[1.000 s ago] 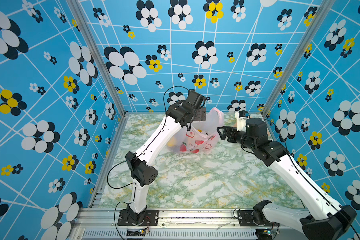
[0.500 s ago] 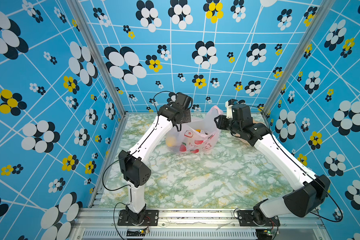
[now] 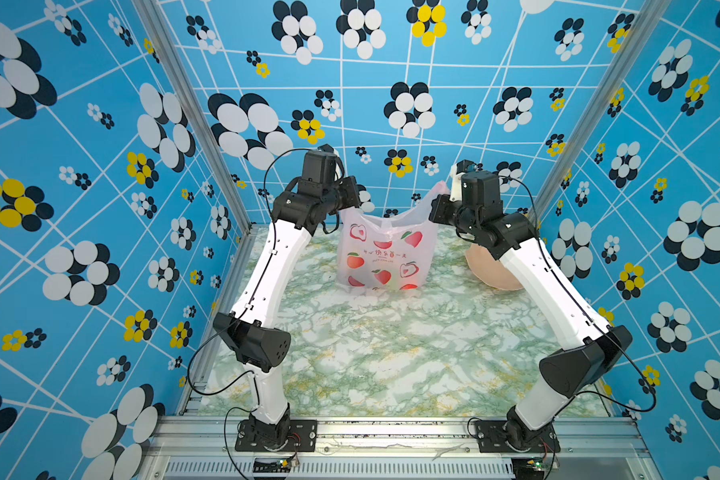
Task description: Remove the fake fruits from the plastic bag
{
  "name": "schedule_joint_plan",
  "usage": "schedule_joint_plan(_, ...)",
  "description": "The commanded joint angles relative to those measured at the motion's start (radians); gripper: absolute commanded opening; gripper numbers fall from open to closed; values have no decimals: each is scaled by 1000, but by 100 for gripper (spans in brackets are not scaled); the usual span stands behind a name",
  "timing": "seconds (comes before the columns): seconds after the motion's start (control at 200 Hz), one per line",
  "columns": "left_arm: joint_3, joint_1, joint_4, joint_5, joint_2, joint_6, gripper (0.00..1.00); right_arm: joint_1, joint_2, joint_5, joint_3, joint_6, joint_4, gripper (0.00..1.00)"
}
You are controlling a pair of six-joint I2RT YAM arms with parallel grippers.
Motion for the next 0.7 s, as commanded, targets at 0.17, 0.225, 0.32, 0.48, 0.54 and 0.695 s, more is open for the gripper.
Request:
schedule_joint_plan(0.17, -616, 14, 295, 52, -326, -46, 5, -4, -186, -124, -400, 82, 193, 5)
schedule_joint_plan(0.225, -740, 29, 348, 69, -372, -73, 6, -3, -212, -151, -489, 102, 249, 4)
schedule_joint_plan(0.32, -928, 75, 456, 129, -427, -131, 6, -4, -242, -188, -615, 133, 338, 3)
schedule_joint_plan(0.48, -1140, 134, 635, 246, -492, -221, 7, -4, -274, -209, -752, 182, 431, 1)
schedule_joint_plan(0.54, -1191, 138, 685, 274, -502, -241, 9, -4, -284, -212, -793, 196, 462, 0)
schedule_joint_plan(0.695, -1284, 136, 780, 330, -503, -289, 10, -4, -325, -182, -897, 230, 511, 0)
